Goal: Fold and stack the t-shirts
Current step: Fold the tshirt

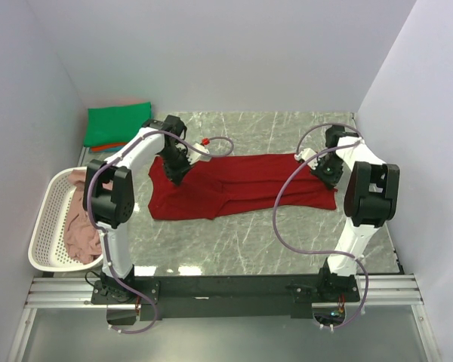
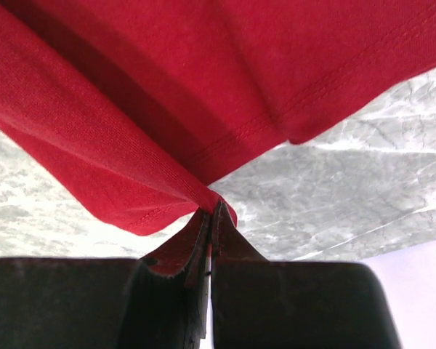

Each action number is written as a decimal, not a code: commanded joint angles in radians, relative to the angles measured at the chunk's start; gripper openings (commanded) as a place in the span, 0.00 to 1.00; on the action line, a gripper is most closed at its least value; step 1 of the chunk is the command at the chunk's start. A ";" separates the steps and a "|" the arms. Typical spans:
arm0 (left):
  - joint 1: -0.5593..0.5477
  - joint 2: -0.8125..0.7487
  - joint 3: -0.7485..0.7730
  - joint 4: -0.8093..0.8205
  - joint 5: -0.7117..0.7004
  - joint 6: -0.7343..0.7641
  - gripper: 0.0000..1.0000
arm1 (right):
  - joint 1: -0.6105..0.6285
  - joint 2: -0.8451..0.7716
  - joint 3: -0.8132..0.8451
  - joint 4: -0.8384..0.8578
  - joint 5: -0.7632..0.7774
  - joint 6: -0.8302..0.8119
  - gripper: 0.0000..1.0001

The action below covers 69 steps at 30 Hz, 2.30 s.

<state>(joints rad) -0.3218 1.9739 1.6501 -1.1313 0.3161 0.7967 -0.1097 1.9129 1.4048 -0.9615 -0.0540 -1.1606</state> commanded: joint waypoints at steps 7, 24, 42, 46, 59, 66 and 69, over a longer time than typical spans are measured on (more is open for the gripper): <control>0.030 0.000 0.007 0.059 -0.015 -0.007 0.07 | 0.022 0.017 0.048 0.030 0.005 0.036 0.23; 0.302 -0.303 -0.383 0.114 0.262 -0.278 0.50 | -0.238 -0.006 0.103 -0.261 -0.365 0.528 0.63; 0.305 -0.303 -0.561 0.242 0.221 -0.350 0.57 | -0.289 0.069 -0.027 -0.089 -0.330 0.697 0.65; 0.305 -0.299 -0.579 0.249 0.218 -0.349 0.57 | -0.294 0.072 -0.056 -0.071 -0.311 0.704 0.66; 0.303 -0.282 -0.604 0.246 0.251 -0.337 0.51 | -0.301 0.084 -0.040 -0.089 -0.339 0.685 0.36; 0.311 -0.283 -0.596 0.228 0.258 -0.338 0.06 | -0.300 0.090 -0.006 -0.111 -0.330 0.673 0.00; 0.343 -0.290 -0.575 0.200 0.255 -0.327 0.01 | -0.300 0.095 0.017 -0.124 -0.308 0.658 0.00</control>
<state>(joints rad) -0.0090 1.6985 1.0492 -0.8921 0.5453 0.4511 -0.4023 2.0006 1.3678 -1.0668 -0.3843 -0.4801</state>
